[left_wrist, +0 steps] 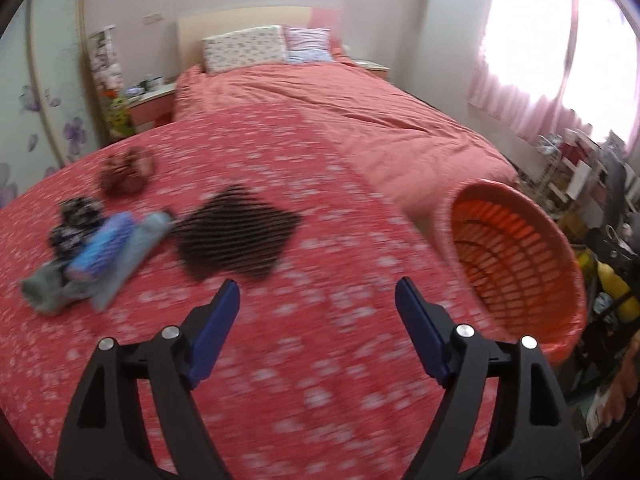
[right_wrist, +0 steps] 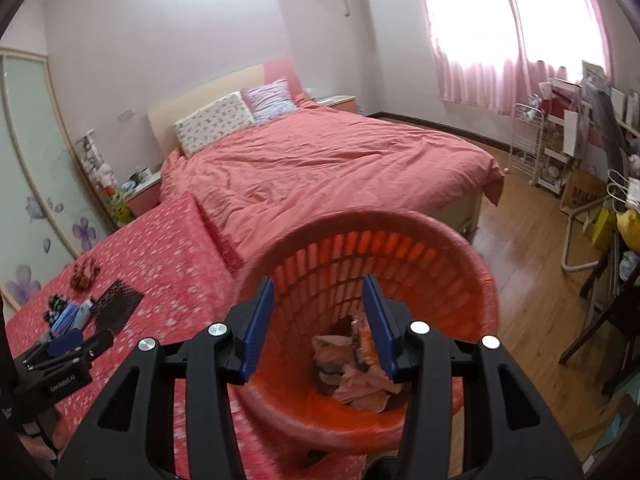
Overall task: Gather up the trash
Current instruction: 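Grasp the grey-green sock on the bed with the left tool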
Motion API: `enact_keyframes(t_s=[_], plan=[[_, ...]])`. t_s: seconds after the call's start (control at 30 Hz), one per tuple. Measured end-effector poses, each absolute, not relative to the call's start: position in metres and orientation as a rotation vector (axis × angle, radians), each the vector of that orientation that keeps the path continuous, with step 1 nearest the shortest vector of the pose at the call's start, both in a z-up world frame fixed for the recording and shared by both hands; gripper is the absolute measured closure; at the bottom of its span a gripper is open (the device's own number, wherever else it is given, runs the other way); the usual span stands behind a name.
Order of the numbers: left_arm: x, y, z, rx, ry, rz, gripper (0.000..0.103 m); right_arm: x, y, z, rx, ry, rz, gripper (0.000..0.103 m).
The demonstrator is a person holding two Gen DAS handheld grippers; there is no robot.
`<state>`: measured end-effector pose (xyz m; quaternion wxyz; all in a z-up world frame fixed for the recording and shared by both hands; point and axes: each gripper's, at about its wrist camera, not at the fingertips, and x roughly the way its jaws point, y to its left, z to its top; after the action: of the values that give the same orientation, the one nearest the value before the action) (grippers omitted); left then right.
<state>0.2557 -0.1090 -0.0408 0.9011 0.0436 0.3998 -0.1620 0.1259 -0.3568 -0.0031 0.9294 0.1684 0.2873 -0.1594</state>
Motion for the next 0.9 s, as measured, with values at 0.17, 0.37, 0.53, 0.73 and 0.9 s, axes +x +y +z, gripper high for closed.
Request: enact_keyframes(t_s=[0.17, 0.37, 0.53, 0.73, 0.9], plan=[[0.258, -0.049, -0.042, 0.065, 0.831, -0.215, 0.023, 0.135, -0.325, -0.002, 0.305, 0.610, -0.267, 0.056], [0.266, 0.032, -0.043, 0.003, 0.834, -0.056, 0.023, 0.149, -0.282, -0.003, 0.254, 0.638, -0.186, 0.056], [0.278, 0.095, -0.045, -0.040, 0.819, 0.070, 0.023, 0.159, -0.249, -0.008, 0.218, 0.665, -0.131, 0.056], [0.304, 0.130, -0.050, -0.078, 0.819, 0.102, 0.027, 0.178, -0.216, -0.018, 0.193, 0.707, -0.080, 0.056], [0.330, 0.134, -0.062, -0.123, 0.870, 0.081, 0.033, 0.187, -0.198, -0.024, 0.167, 0.735, -0.054, 0.056]])
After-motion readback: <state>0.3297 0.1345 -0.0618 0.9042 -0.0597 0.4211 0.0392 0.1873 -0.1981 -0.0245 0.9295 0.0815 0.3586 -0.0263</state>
